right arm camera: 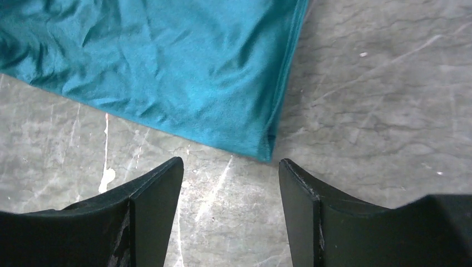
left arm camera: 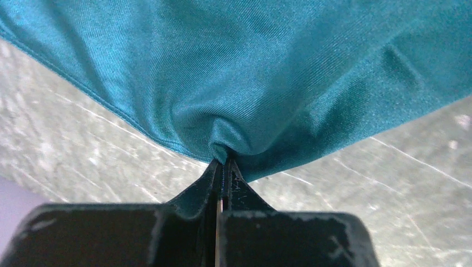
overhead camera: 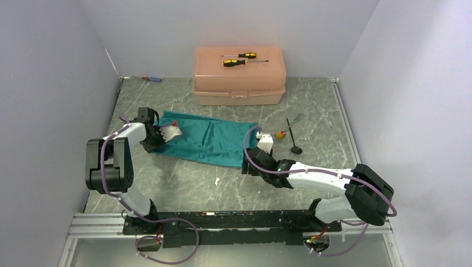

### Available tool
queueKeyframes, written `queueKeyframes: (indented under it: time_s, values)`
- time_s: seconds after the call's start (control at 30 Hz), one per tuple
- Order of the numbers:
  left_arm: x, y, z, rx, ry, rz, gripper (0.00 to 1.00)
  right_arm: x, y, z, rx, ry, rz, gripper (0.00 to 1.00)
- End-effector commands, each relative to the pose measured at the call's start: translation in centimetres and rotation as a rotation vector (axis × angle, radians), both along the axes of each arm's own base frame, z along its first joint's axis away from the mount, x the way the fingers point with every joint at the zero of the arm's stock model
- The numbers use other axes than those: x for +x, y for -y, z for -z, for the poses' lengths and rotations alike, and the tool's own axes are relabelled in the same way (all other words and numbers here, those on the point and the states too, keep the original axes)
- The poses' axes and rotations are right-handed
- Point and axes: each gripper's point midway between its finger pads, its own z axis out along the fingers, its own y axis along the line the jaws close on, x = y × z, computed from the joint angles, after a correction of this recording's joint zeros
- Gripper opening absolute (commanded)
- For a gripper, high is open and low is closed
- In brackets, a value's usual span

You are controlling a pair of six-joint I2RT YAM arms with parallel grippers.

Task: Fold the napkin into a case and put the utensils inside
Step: Smooth out the rectangle-folded napkin at the center of the board.

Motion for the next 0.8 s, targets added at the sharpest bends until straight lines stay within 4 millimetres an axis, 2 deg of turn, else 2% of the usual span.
queueKeyframes:
  time_s: [0.0,0.1,0.23,0.37,0.53,0.63,0.77]
  values:
    - [-3.5,1.3,0.3,-0.074,-0.126,-0.011,0.03,-0.1,-2.7,0.1,0.065,-0.026,-0.078,0.67]
    - [-3.6,0.8,0.7,-0.045,-0.129,-0.01,0.03,0.3,-2.3,0.9,0.031,-0.02,-0.063,0.65]
    - [-3.6,0.2,1.1,-0.015,-0.124,-0.006,0.03,0.8,-0.1,2.3,-0.101,-0.013,0.018,0.58]
    - [-3.5,-0.4,1.5,0.013,-0.121,-0.005,0.03,1.4,2.1,2.7,-0.222,0.013,0.097,0.52]
    - [-3.3,-0.8,2.3,0.022,-0.127,-0.007,0.03,1.9,2.5,2.7,-0.255,0.042,0.116,0.52]
    - [-3.2,-1.1,2.6,0.023,-0.126,-0.011,0.03,2.3,1.8,2.4,-0.23,0.065,0.1,0.52]
    - [-2.9,-1.2,2.6,0.022,-0.124,-0.018,0.03,2.8,1.0,2.3,-0.205,0.09,0.085,0.45]
